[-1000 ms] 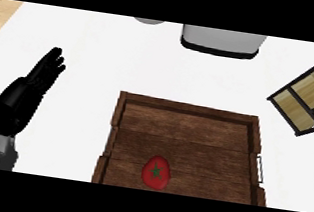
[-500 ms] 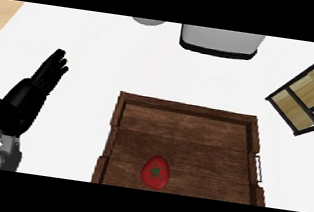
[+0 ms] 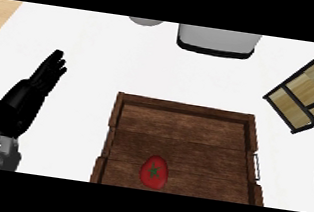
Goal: Pick the can from the tray and place it in the tiered shelf
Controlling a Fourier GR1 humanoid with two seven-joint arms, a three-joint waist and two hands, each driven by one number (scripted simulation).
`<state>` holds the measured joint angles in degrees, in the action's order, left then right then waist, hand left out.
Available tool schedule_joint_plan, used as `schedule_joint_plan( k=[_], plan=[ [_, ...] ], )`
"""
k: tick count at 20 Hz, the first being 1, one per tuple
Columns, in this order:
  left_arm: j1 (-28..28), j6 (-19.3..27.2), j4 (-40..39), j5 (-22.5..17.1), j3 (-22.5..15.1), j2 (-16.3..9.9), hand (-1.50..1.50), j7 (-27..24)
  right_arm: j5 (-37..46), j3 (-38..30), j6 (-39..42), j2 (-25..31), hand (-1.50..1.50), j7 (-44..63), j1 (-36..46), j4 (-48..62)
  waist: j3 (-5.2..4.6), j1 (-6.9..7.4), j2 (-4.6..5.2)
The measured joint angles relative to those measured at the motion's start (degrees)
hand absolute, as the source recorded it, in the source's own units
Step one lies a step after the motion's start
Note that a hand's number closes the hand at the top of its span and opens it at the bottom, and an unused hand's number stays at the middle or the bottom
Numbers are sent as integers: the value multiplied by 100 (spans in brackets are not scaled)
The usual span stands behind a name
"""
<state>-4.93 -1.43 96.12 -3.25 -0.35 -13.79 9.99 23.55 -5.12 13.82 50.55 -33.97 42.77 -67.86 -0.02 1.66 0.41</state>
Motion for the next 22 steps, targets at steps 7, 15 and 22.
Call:
schedule_joint_plan(
  k=[7,15,22],
  plan=[
    [-59,-121,-106,-50,161,-51,0,-2,777,436,-99,-114,150,-814,195,1012,2,-38,-5],
    [42,-154,-109,16,188,-12,0,-116,1058,-94,-958,-327,150,-381,598,2338,6,-24,0],
    [-9,-158,-23,22,153,22,0,-53,2658,618,-2105,402,-150,-271,584,2646,-1,37,35]
  ],
)
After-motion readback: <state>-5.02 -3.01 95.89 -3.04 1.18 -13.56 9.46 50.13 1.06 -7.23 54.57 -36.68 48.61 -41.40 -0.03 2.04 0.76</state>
